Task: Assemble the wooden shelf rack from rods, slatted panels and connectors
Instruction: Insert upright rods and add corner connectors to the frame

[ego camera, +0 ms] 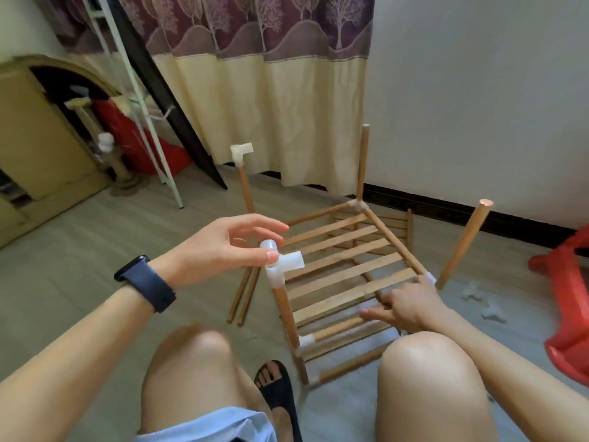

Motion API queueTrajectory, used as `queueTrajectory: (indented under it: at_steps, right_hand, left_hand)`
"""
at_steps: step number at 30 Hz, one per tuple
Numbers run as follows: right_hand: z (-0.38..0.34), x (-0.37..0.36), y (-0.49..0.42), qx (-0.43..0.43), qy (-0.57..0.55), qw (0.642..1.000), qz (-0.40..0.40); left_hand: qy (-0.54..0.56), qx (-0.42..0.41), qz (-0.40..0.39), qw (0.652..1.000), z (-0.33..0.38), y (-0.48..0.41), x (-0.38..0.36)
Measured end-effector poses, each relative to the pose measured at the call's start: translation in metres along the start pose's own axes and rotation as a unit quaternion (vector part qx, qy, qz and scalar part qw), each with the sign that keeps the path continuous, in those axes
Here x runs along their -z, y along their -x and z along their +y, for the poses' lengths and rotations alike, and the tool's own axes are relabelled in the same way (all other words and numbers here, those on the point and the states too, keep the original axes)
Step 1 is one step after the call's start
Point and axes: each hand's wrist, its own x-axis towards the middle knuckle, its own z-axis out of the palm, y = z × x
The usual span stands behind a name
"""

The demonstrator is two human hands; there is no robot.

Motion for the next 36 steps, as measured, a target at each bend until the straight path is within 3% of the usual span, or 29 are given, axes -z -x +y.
queueTrajectory:
  at_steps: [7, 12, 22, 27, 33, 36]
  right_hand:
    - [-0.022, -0.028, -0.019, -0.063, -0.09, 0.991, 0.083]
    - [-0.034, -0.017, -0.037, -0.066, -0.133, 0.987, 0.057]
    - [-0.049, -0.007, -0.06, -0.101, -0.098, 0.989, 0.051]
    - [-0.056, -0.015, -0.061, -0.117, -0.097, 0.987, 0.057]
    - [-0.052, -0.014, -0.058, -0.093, -0.14, 0.984, 0.058]
    - [-0.049, -0.012, -0.05, -0.05, -0.227, 0.97, 0.072]
  left_hand:
    - [0.057, 0.058, 0.111, 0.99, -0.018, -0.02, 0.024]
    - [0.152, 0.098, 0.157, 0.971, -0.037, -0.04, 0.02]
    - [0.283, 0.091, 0.375, 0.878, -0.038, -0.084, -0.028]
    - [0.263, 0.076, 0.391, 0.879, -0.048, -0.084, -0.029]
    - [0.288, 0.058, 0.351, 0.889, -0.044, -0.083, -0.025]
    - [0.209, 0.071, 0.368, 0.903, -0.044, -0.085, -0.02]
